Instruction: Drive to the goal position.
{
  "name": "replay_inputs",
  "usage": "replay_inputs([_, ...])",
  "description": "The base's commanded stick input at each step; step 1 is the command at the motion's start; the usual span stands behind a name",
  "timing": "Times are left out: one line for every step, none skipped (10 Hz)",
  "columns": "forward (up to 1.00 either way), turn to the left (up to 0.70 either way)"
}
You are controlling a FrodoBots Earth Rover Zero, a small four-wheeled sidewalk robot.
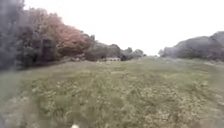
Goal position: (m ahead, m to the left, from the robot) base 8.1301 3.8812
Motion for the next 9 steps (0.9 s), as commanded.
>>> replay_inputs([0.85, -0.14])
replay_inputs([0.85, -0.26])
replay_inputs([0.85, -0.34])
replay_inputs([0.85, -0.34])
replay_inputs([0.85, -0.34])
replay_inputs([0.85, -0.34])
replay_inputs([0.85, -0.28])
replay_inputs([0.85, -0.19])
replay_inputs([0.85, 0.00])
